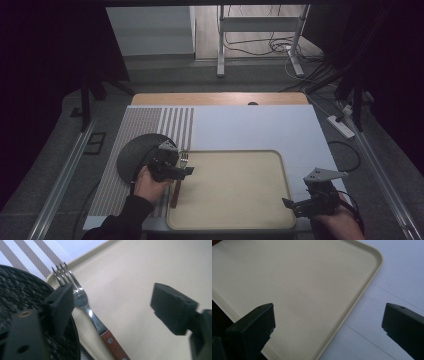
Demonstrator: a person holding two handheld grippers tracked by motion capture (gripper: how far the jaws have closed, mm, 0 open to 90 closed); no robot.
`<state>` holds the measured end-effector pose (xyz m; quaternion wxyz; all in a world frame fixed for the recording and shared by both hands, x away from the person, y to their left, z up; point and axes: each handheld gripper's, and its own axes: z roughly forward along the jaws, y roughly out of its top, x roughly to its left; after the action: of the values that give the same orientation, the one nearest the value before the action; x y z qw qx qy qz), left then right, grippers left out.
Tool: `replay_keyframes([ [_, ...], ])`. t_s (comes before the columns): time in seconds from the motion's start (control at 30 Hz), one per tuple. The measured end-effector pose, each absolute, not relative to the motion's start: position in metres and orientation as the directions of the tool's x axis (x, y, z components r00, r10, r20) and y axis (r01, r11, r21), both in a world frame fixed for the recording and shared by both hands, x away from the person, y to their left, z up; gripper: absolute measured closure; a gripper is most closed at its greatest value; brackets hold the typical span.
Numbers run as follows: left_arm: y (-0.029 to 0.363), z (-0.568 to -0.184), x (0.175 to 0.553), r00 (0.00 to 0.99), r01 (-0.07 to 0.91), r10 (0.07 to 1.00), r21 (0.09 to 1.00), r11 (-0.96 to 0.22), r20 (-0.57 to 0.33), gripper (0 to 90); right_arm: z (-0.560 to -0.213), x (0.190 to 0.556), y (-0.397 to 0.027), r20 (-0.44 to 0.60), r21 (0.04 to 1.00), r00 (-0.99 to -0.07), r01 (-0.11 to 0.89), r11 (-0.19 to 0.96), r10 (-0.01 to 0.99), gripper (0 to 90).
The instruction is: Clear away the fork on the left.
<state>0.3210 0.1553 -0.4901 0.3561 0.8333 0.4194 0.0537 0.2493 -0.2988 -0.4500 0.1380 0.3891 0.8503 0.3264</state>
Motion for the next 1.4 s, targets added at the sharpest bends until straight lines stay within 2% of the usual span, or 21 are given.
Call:
replay_keyframes([
  [0.2,0.167,-0.481,0.316,0.642,0.644,0.738,0.666,-0.375,-0.206,5.5,-0.45,0.249,-0.299,0.023,0.664,-0.657,0.574,0.48,0.754,0.0],
  [0.4,0.176,-0.479,0.313,0.638,0.635,0.745,0.68,-0.367,-0.194,2.9,-0.45,0.25,-0.299,0.025,0.663,-0.656,0.576,0.478,0.755,0.0],
  [0.9,0.19,-0.471,0.303,0.664,0.599,0.724,0.711,-0.368,-0.185,0.2,-0.449,0.25,-0.301,0.041,0.666,-0.654,0.582,0.467,0.755,0.0],
  [1.0,0.193,-0.469,0.298,0.663,0.59,0.731,0.711,-0.382,-0.158,0.0,-0.449,0.25,-0.301,0.045,0.669,-0.655,0.58,0.464,0.754,0.0],
  [1.4,0.205,-0.469,0.283,0.646,0.6,0.745,0.714,-0.361,-0.166,0.0,-0.449,0.25,-0.301,0.046,0.67,-0.655,0.58,0.464,0.754,0.0],
])
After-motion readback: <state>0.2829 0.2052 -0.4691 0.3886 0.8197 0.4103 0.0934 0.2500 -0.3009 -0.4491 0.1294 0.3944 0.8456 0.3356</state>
